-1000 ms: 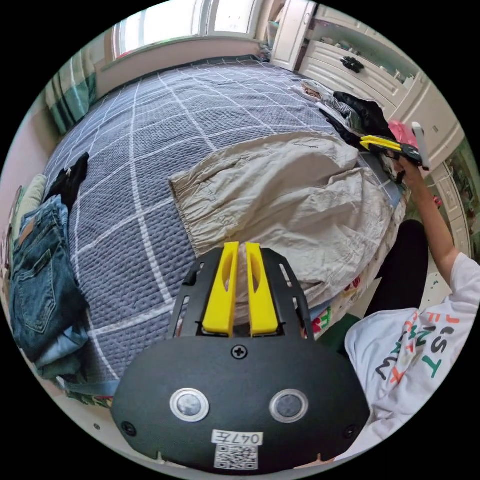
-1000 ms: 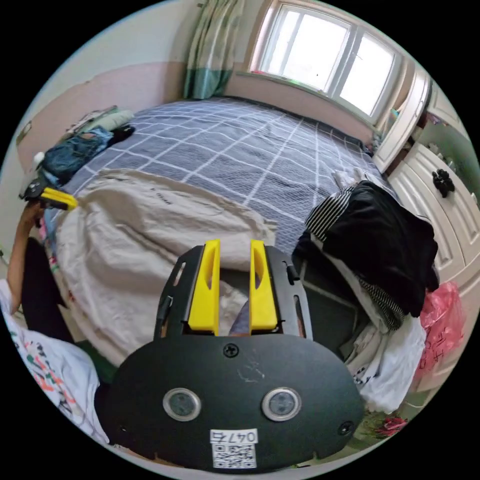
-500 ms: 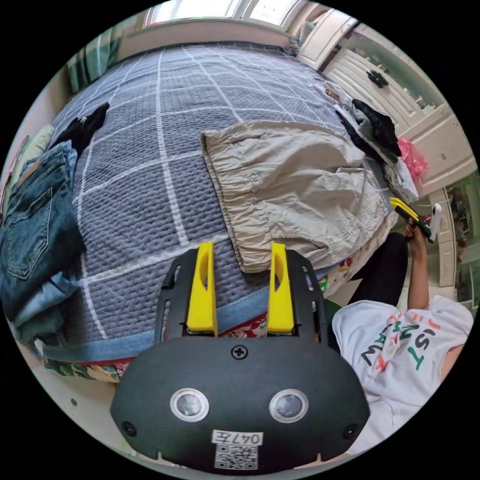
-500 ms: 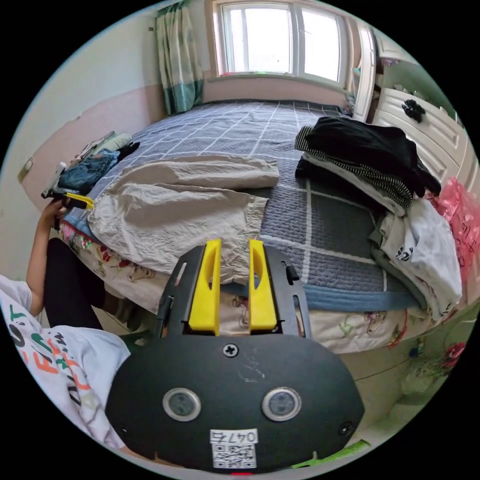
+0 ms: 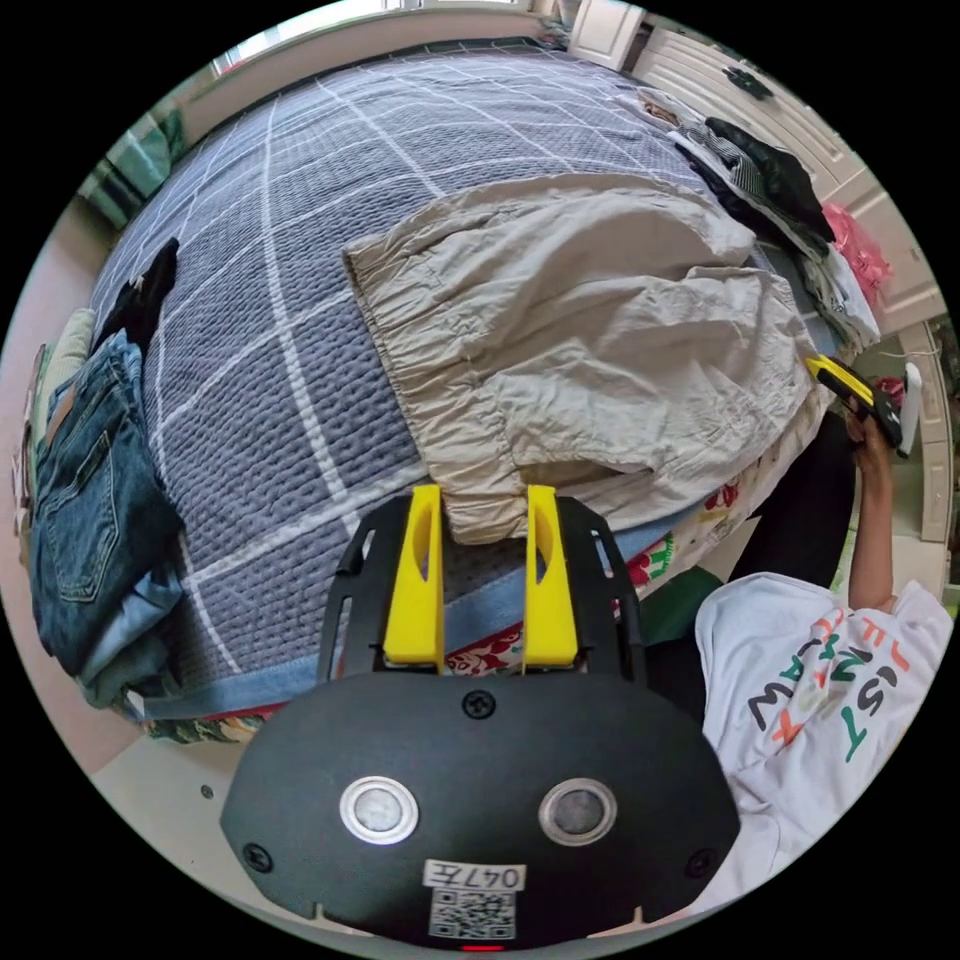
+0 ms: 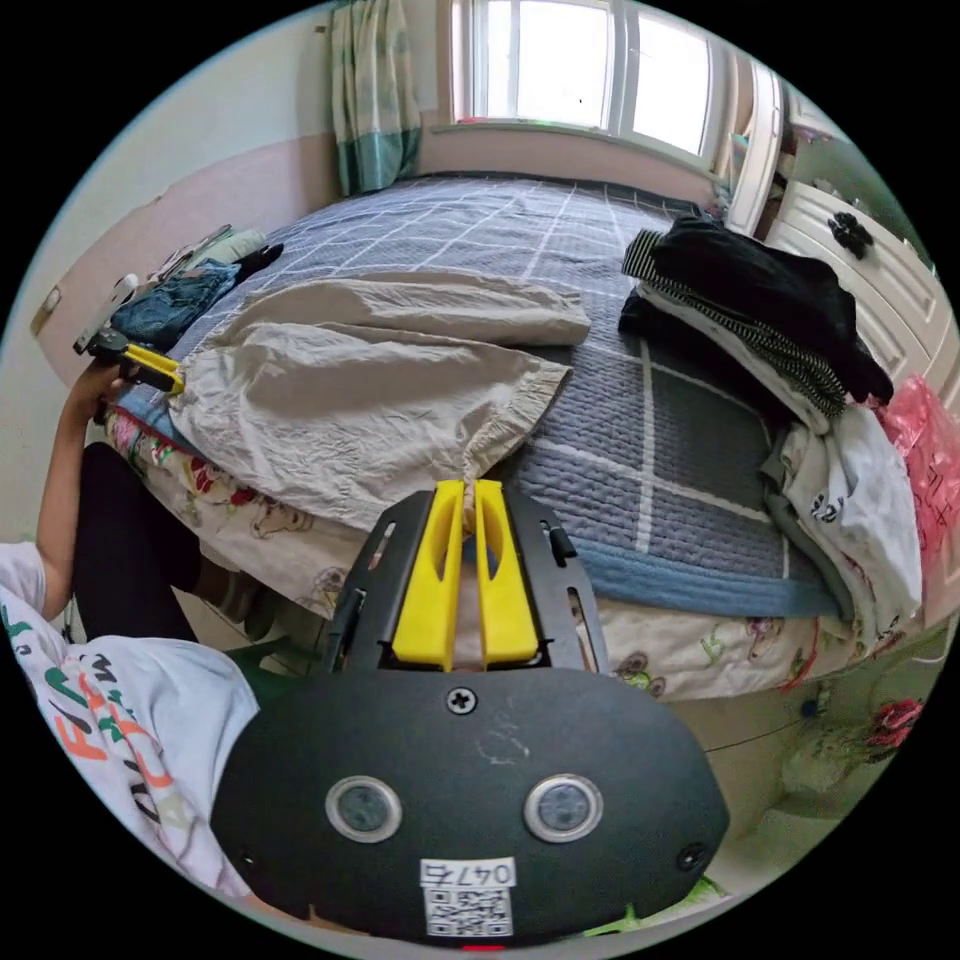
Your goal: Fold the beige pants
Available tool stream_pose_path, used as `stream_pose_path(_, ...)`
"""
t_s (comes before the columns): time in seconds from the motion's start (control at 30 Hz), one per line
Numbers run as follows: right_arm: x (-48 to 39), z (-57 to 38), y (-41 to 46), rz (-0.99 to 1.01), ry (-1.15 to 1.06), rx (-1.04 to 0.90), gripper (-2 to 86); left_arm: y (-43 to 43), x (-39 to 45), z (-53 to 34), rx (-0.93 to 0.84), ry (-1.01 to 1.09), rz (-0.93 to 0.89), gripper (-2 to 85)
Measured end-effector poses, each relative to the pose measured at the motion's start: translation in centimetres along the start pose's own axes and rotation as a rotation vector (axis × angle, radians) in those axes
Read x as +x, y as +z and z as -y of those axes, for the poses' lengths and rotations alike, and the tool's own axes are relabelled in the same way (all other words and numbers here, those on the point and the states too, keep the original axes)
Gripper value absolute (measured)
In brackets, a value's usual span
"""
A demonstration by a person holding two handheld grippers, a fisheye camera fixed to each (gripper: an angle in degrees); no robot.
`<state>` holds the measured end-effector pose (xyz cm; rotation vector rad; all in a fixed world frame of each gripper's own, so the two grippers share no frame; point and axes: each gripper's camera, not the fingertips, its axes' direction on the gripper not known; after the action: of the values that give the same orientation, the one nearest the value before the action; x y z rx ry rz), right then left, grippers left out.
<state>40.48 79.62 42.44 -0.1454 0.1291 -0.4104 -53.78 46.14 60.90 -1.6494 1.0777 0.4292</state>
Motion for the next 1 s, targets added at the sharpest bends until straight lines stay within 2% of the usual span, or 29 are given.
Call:
stream_pose_path(0.23, 1.1, -0.3, -5.8, 0.005, -0.045, 0.043, 0.1, -3.1, 1.9, -1.2, 0.025, 0.072, -0.028, 10.1)
stream_pose_path(0.37, 1.5, -0.6, -7.1, -0.001, -0.085, -0.019, 0.1, -4.0, 4.4, -2.9, 0.008, 0.138, -0.035, 10.5)
stream_pose_path(0.53, 2.2, -0.9, -3.6, 0.028, -0.093, -0.156, 0.3, -1.2, 4.8, -3.8, -0.033, 0.109, -0.057, 13.9)
stream_pose_path(0.63, 2.1, -1.1, -1.6, 0.034, -0.117, -0.213, 0.6, -0.8, 4.0, -4.6, -0.038, 0.018, -0.052, 17.9)
stream_pose_path(0.7, 2.0, -1.2, -2.0, -0.009, -0.135, -0.194, 1.0, -2.2, 3.8, -6.1, 0.01, -0.011, 0.001, 18.6)
stream_pose_path(0.83, 2.8, -0.8, -4.9, -0.121, -0.1, -0.024, 1.4, -5.0, 4.7, -7.8, 0.148, 0.031, 0.051, 16.9)
stream_pose_path(0.93, 2.2, 1.2, -6.6, -0.107, -0.128, 0.137, 1.3, -6.7, 6.1, -7.2, 0.321, 0.164, 0.013, 12.2)
stream_pose_path(1.0, 1.3, 3.4, -6.4, -0.072, -0.16, 0.169, 1.2, -7.1, 6.7, -5.3, 0.428, 0.257, -0.025, 7.8)
